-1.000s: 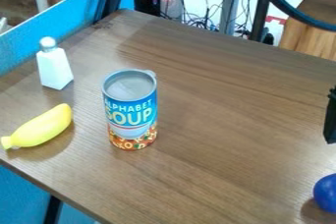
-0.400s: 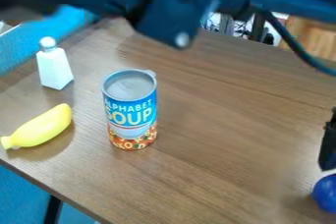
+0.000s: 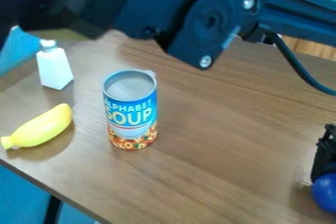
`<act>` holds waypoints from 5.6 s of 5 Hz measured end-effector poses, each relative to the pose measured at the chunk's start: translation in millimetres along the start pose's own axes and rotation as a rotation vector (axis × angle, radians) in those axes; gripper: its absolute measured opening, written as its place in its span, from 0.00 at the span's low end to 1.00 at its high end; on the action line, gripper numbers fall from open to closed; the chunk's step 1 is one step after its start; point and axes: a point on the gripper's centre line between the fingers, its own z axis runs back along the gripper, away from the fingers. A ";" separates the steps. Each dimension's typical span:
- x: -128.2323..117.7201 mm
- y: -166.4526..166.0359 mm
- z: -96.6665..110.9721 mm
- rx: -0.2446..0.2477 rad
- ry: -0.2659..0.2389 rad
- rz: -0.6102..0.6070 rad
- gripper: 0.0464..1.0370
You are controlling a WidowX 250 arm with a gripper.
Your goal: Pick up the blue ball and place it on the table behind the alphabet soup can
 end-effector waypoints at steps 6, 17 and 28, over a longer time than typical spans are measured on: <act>-156.5 128.9 152.8 0.167 -0.275 0.437 0.79; -185.7 275.3 -5.8 -0.044 -0.058 0.727 0.79; -279.7 191.3 125.8 0.043 -0.115 0.571 0.96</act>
